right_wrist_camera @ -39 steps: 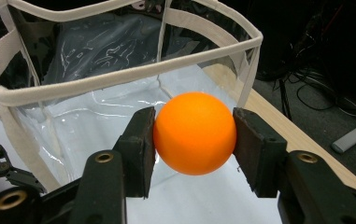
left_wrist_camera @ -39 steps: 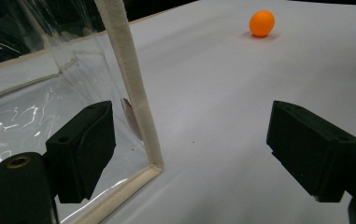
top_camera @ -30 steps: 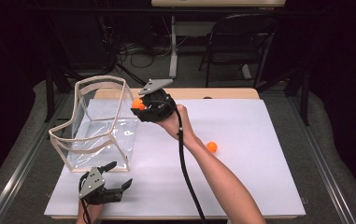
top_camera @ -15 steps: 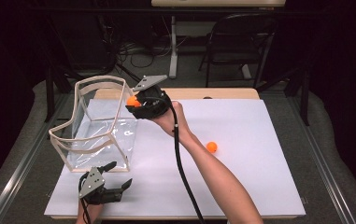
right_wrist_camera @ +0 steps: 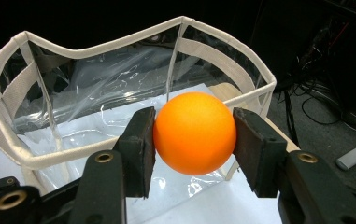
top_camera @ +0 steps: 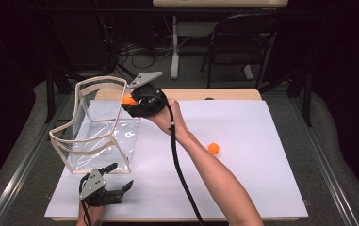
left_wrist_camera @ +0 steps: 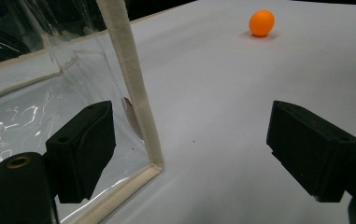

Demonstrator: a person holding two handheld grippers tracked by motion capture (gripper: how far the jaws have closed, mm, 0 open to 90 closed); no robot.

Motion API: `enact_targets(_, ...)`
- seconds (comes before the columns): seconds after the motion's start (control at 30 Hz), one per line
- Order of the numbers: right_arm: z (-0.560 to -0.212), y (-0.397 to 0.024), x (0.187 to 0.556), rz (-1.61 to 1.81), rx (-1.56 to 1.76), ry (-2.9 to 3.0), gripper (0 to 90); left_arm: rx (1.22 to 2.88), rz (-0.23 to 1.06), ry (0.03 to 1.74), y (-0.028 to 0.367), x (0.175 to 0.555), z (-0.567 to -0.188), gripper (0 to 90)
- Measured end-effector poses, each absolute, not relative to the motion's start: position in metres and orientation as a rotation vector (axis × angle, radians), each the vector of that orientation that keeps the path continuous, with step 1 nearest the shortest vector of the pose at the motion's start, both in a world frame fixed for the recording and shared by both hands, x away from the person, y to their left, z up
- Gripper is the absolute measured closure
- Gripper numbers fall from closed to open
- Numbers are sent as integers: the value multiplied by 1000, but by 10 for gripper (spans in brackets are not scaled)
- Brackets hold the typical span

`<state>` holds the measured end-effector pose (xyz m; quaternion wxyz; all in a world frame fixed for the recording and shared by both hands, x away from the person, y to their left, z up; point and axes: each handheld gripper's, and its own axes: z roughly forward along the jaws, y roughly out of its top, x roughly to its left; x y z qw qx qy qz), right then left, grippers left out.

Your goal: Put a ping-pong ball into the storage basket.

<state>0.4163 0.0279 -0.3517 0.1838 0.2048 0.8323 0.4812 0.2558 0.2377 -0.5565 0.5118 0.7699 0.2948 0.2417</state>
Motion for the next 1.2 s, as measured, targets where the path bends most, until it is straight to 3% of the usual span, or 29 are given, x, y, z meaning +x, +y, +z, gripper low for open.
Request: enact_targets(1.2, -349, 63, 417, 1341, 535, 2413, 508, 1851, 579, 707, 237, 256, -556, 157)
